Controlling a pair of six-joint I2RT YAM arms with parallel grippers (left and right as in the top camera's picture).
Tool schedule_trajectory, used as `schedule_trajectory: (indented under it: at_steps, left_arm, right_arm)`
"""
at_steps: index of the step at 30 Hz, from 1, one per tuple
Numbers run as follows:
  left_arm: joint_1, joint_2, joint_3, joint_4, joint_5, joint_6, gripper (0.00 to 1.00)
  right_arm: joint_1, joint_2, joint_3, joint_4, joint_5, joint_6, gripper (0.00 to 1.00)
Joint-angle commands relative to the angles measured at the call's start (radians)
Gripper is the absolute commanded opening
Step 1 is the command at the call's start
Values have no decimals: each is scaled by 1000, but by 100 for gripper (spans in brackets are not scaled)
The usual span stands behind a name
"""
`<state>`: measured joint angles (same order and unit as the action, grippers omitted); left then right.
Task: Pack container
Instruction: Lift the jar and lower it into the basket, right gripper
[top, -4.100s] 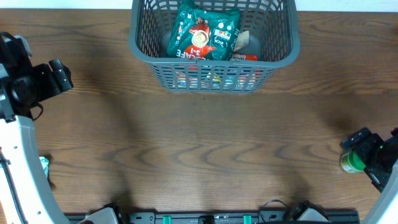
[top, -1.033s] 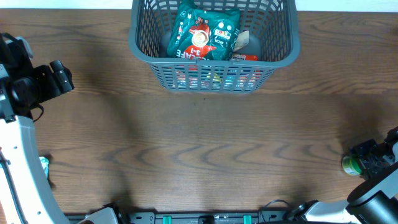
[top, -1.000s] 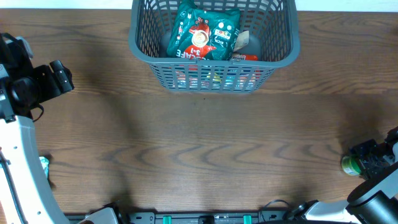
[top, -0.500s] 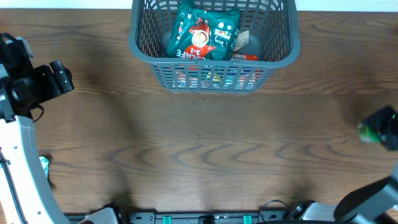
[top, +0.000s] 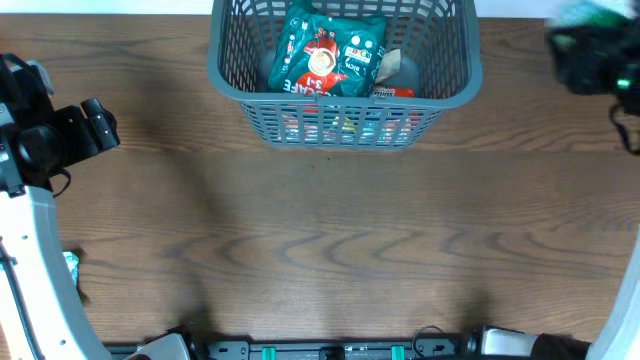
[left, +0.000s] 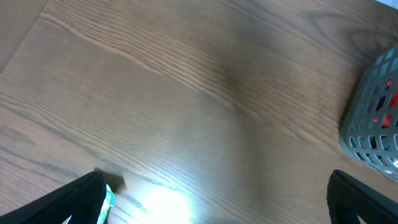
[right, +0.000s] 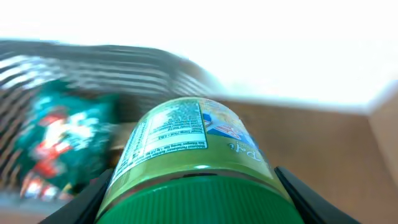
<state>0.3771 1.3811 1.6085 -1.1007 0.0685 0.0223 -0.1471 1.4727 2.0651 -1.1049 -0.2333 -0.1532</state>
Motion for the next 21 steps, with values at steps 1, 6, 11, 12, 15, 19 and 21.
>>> schedule_trajectory:
  at_steps: [1, 6, 11, 12, 15, 19, 21]
  left_arm:
    - [3, -3, 0, -6, 3, -9, 99]
    - [3, -3, 0, -10, 3, -9, 99]
    - [3, -3, 0, -14, 3, -9, 99]
    - [3, -3, 0, -14, 3, -9, 99]
    - [3, -3, 0, -14, 3, -9, 99]
    - [3, -3, 0, -17, 3, -9, 98]
    - [3, -3, 0, -17, 3, -9, 99]
  right_arm:
    - [148, 37, 47, 14, -37, -270, 1]
    - [316, 134, 48, 58, -40, -346, 1]
    - [377, 276, 48, 32, -56, -406, 1]
    - [384, 305, 48, 27, -56, -414, 1]
    - [391, 399, 48, 19, -55, -432, 1]
    - [378, 504, 48, 15, -33, -432, 1]
    - [373, 546, 48, 4, 35, -431, 1]
